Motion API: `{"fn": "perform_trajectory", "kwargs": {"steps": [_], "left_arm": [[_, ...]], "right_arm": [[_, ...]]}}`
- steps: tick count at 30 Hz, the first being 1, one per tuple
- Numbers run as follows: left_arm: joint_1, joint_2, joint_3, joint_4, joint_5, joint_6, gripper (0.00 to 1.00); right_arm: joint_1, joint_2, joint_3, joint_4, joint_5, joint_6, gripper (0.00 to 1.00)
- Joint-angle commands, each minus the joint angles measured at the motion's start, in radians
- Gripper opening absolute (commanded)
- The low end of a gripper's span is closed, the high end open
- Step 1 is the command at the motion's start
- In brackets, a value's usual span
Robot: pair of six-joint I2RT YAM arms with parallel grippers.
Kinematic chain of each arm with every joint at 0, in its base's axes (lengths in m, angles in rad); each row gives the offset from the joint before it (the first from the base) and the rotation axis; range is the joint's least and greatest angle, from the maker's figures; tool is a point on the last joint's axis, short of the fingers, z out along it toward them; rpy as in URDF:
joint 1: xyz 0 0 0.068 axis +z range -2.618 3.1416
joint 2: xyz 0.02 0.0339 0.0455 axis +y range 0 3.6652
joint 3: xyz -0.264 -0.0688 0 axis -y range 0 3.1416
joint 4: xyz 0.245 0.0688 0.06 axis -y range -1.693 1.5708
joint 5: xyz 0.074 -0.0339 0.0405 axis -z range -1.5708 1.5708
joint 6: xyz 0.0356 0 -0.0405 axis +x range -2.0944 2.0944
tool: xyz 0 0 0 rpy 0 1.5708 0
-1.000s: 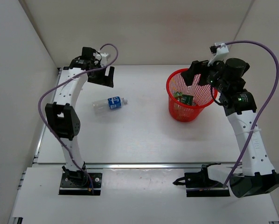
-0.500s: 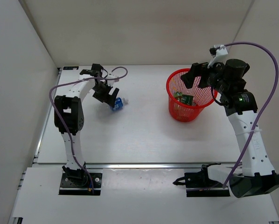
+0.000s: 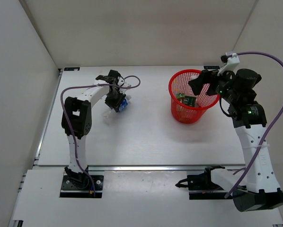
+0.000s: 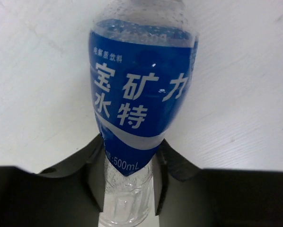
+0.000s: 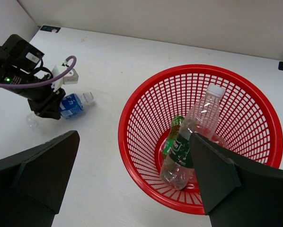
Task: Put the plastic bottles in the bin
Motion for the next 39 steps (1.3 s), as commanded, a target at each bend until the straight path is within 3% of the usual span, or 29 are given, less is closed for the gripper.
{"fn": "perform_trajectory", "kwargs": {"steps": [1,4,6,7,9,11,13,14,16,19,23,27,33,39], "left_arm": [[-0.047,-0.106,0.077,0.017,-0.055,-0.077,0.32],[-0.102,-0.202,0.101,0.063,-0.139,-0.153,0.32],[-0.137,-0.262,0.147,0.093,-0.190,-0.236,0.37],[-0.163,-0.291,0.181,0.121,-0.176,-0.265,0.45],[-0.182,-0.331,0.225,0.190,-0.135,-0.443,0.34],[-0.189,-0.400,0.200,0.320,-0.078,-0.587,0.38],[-0.195,-0.457,0.076,0.583,-0.024,-0.708,0.42],[-0.224,-0.481,0.012,0.715,-0.030,-0.770,0.39],[-0.286,-0.492,-0.039,0.858,-0.088,-0.834,0.36],[-0.389,-0.427,0.015,1.003,-0.139,-0.855,0.39],[-0.482,-0.206,0.271,1.029,-0.224,-0.907,0.40],[-0.530,-0.032,0.506,0.911,-0.273,-0.907,0.45],[-0.551,-0.096,0.387,0.898,-0.250,-0.879,0.98],[-0.508,-0.178,0.522,0.639,-0.147,-0.839,0.99]], "right_arm": [[-0.008,-0.047,-0.020,0.024,0.025,0.013,0.99],[-0.008,-0.096,-0.035,0.009,0.063,0.012,1.00],[-0.019,-0.122,-0.043,-0.006,0.093,0.017,0.99],[-0.020,-0.134,-0.052,-0.006,0.114,0.016,1.00],[-0.019,-0.158,-0.072,-0.019,0.137,0.021,0.99],[-0.020,-0.190,-0.091,-0.026,0.155,0.026,0.99],[-0.019,-0.223,-0.106,-0.025,0.175,0.024,0.99],[-0.014,-0.228,-0.114,-0.031,0.194,0.027,0.99],[0.000,-0.265,-0.126,-0.022,0.215,0.038,0.99],[0.023,-0.300,-0.146,-0.008,0.240,0.053,0.99],[0.073,-0.329,-0.181,0.030,0.271,0.059,0.99],[0.124,-0.339,-0.174,0.032,0.339,0.041,0.99],[0.178,-0.314,-0.163,0.004,0.438,0.030,0.99],[0.133,-0.264,-0.160,-0.016,0.484,0.065,0.99]]}}
